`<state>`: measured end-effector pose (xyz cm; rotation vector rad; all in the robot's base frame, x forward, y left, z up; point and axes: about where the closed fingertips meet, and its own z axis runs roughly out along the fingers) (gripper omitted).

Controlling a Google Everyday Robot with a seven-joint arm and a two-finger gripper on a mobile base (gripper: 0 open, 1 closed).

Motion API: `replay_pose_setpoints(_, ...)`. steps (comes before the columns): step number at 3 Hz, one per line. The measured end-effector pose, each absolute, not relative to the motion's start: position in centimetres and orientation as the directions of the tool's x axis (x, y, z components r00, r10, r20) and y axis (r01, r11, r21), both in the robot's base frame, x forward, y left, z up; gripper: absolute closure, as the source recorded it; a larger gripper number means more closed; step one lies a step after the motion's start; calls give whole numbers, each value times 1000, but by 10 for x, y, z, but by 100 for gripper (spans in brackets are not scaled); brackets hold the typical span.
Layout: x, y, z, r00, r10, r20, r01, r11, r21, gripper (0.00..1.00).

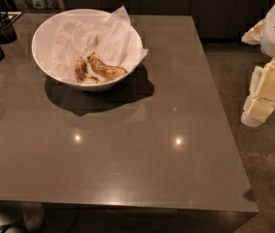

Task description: Pick banana from white bowl

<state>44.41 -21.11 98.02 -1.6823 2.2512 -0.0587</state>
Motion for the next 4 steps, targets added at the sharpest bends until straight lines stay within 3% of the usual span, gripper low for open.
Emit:
replay_pose_setpoints(2, 493, -163, 988, -251, -933, -257, -949, 290, -127, 0)
replay_pose_setpoints(3, 499, -160, 992, -243, -930, -274, -944, 292, -152, 0)
replay_pose_setpoints(4, 545, -119, 997, -233, -906, -355, -938, 305, -163, 0)
